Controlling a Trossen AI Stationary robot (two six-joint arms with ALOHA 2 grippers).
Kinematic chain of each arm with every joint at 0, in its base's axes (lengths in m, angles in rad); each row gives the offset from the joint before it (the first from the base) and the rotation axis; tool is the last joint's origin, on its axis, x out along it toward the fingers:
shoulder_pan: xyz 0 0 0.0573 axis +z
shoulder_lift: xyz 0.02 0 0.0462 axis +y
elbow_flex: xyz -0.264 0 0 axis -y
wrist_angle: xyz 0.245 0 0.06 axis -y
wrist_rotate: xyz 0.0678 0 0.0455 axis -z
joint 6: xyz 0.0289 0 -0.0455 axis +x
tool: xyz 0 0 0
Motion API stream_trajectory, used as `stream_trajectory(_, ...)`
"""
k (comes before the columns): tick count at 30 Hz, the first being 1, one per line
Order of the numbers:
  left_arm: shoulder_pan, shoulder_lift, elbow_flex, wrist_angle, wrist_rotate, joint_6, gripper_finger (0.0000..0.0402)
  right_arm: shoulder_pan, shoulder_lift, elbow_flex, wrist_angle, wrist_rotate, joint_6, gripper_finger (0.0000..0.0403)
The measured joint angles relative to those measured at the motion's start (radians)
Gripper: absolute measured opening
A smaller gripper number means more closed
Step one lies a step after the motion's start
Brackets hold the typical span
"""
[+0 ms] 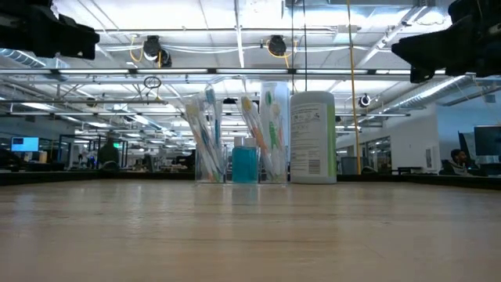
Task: Pick & Place toothbrushing station
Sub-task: Return to Home Position
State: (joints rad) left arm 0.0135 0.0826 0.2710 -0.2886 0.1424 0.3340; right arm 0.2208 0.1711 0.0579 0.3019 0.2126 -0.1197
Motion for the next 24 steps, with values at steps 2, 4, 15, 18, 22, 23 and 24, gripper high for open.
stream_trajectory(2, 0.000, -0.009, 0.000, -0.007, 0.002, -0.002, 0.0012, 0.000, -0.020, -0.001, -0.020, -0.039, 0.007, 0.0073)
stream_trajectory(4, 0.000, -0.014, -0.016, 0.007, 0.003, -0.003, 0.0015, 0.000, -0.033, -0.001, -0.021, -0.069, -0.004, 0.0073)
stream_trajectory(15, 0.009, -0.011, -0.247, 0.411, -0.054, -0.092, 0.0015, 0.001, -0.039, -0.004, -0.030, -0.082, -0.008, 0.0073)
stream_trajectory(18, 0.020, -0.009, -0.259, 0.392, -0.056, -0.119, 0.0009, 0.001, -0.039, -0.004, -0.033, -0.080, -0.035, 0.0073)
stream_trajectory(22, 0.028, -0.008, -0.257, 0.405, -0.056, -0.146, 0.0005, 0.001, -0.038, -0.005, -0.035, -0.080, -0.075, 0.0073)
stream_trajectory(23, 0.027, -0.008, -0.257, 0.410, -0.056, -0.145, 0.0009, 0.001, -0.038, -0.005, -0.034, -0.080, -0.077, 0.0073)
stream_trajectory(24, 0.027, -0.008, -0.257, 0.414, -0.056, -0.136, 0.0014, 0.001, -0.038, -0.005, -0.032, -0.080, -0.077, 0.0073)
